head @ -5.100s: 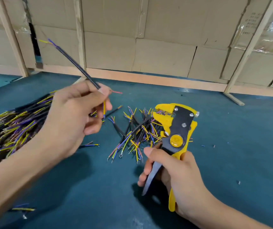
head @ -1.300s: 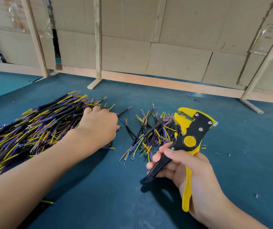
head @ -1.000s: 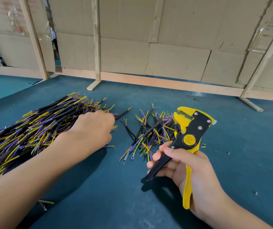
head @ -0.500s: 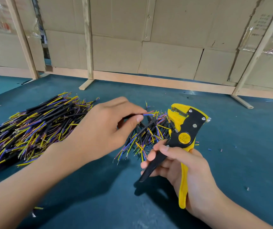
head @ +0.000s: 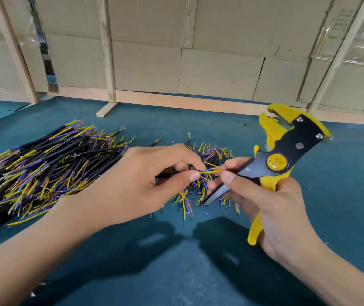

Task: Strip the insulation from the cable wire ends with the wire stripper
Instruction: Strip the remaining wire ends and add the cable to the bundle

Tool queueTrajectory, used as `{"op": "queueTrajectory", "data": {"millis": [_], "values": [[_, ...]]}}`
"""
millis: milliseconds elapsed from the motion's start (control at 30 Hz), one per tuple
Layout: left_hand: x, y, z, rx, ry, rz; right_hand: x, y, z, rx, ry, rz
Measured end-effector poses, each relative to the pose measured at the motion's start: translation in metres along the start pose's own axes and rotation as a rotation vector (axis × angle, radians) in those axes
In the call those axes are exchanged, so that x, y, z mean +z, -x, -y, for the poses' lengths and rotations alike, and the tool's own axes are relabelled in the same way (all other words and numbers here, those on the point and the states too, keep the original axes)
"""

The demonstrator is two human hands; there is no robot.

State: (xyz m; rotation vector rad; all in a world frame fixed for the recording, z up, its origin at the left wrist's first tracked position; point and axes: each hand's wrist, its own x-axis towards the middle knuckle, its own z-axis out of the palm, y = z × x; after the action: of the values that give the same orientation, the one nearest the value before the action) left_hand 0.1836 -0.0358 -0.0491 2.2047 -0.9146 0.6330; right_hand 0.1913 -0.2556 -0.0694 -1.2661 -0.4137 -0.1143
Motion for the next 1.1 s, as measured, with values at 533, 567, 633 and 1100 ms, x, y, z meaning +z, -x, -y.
{"op": "queueTrajectory", "data": {"millis": [533,567,633,1100], "values": [[0.007,-0.010,-0.008,-0.676,0.918,0.024,-0.004,-0.006,0.003,0.037,0.020,-0.108],[0.004,-0.010,-0.007,-0.714,1.039,0.054,-0.005,-0.006,0.004,0.040,0.010,-0.135],[0.000,-0.010,-0.005,-0.737,1.159,0.126,-0.006,-0.008,0.003,0.043,-0.005,-0.188],[-0.011,-0.004,0.003,-0.730,1.376,0.387,-0.028,-0.025,0.000,0.081,-0.065,-0.391]]}}
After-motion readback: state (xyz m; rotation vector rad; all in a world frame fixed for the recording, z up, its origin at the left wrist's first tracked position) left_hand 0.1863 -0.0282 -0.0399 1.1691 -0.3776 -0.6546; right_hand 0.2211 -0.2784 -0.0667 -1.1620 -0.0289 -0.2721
